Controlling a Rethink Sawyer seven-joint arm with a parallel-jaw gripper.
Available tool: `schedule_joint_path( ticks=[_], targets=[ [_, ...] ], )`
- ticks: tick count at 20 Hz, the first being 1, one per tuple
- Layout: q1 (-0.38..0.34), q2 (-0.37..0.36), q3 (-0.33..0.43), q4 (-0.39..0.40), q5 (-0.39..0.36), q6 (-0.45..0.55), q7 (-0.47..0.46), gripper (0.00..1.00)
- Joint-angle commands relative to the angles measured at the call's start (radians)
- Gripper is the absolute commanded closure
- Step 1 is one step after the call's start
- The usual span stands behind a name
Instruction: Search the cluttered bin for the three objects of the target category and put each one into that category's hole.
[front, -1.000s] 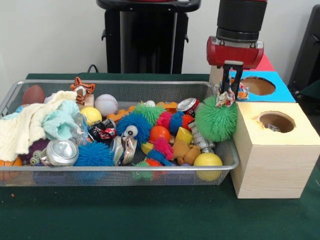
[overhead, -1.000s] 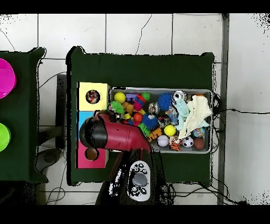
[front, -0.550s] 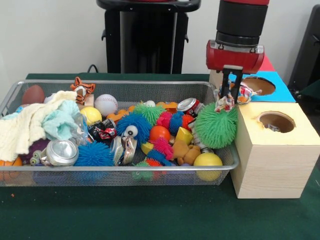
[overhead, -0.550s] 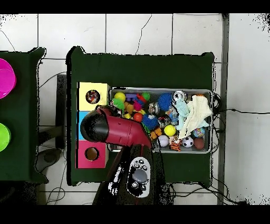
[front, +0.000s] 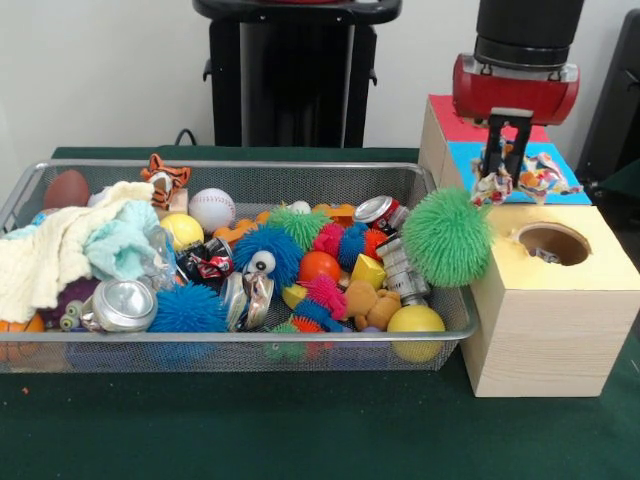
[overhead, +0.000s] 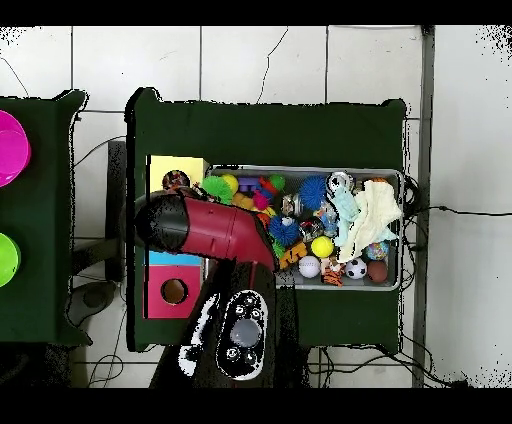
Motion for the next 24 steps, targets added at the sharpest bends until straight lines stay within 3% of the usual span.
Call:
schedule_joint_path(
  ticks=[1, 4, 14, 24],
  targets=[
    [0.005, 0.021, 0.007, -0.080, 0.062, 0.100, 0.299, 1.00],
    [0.003, 0.041, 0.011, -0.082, 0.063, 0.040, 0.295, 1.00],
    [-0.068, 0.159, 0.149, -0.027, 0.056, -0.357, 0.254, 1.00],
    [-0.082, 0.239, 0.189, -0.005, 0.091, -0.499, 0.287, 1.00]
  ],
)
